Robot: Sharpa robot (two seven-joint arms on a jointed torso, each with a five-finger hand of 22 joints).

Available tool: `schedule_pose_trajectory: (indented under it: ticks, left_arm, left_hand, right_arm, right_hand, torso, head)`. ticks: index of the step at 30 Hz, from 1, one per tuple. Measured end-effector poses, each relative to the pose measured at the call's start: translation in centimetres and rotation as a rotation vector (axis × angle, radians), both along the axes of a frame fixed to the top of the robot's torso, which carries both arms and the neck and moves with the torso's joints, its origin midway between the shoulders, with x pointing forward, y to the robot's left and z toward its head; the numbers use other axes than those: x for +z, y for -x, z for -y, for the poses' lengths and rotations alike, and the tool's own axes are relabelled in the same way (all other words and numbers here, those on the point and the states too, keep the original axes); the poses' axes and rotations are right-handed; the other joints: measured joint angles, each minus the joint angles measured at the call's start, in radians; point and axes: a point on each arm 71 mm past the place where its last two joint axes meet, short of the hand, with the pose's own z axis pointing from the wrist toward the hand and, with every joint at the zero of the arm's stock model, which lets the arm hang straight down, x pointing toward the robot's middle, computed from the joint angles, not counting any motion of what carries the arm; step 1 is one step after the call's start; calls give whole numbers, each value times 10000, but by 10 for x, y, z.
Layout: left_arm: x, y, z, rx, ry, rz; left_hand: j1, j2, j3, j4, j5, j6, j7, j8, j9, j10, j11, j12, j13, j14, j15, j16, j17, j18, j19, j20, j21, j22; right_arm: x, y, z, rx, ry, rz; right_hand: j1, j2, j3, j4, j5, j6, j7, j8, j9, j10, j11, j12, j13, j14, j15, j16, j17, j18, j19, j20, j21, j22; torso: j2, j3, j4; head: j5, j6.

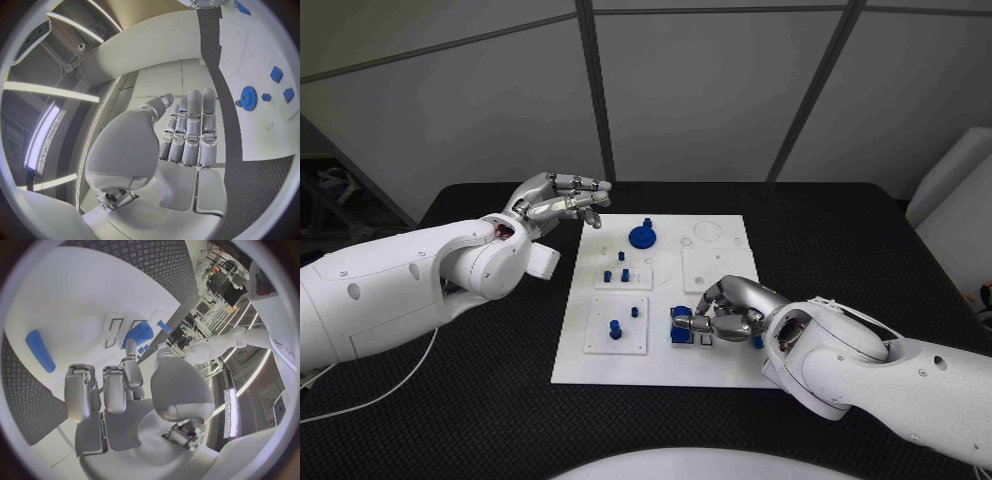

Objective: Assemble the parts on the task board

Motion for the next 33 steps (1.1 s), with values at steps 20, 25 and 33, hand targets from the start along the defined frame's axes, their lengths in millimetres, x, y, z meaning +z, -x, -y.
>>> schedule_pose_trajectory:
  ticks: [20,25,33]
  left_arm:
    - [0,0,0,-8,2,-2]
    - [0,0,0,-7,2,-3]
    - [0,0,0,-3,-2,-7]
  left_hand:
    - [0,0,0,0,0,0,0,0,0,2,1,0,-2,0,0,0,1,0,0,0,0,-12]
    - [0,0,0,0,0,0,0,0,0,2,1,0,-2,0,0,0,0,0,0,0,0,-12]
    - [-40,40,0,0,0,0,0,0,0,2,1,38,7,0,0,0,-9,0,0,0,0,-11]
  right_arm:
    - [-1,-5,-1,124,266,211]
    - [-1,-6,1,97,352,298]
    - [-1,-6,8,4,526,426]
  right_hand:
    - [2203,249,244,-694,291,108,-107,-1,19,109,-106,41,204,37,-37,51,-1,0,37,-37,40,-1]
    - [2299,310,268,-718,291,108,-107,-1,18,162,-89,42,250,1,-72,51,-1,0,-3,-77,78,-1]
    - [2942,242,406,-1051,-324,148,-147,-2,17,197,-124,104,325,3,-71,51,-2,0,-3,-76,79,-1]
  torso:
    - [22,3,0]
    - [22,4,-3]
    - [22,6,-9]
  head:
    - [20,3]
    - [25,-12]
    - [27,-28]
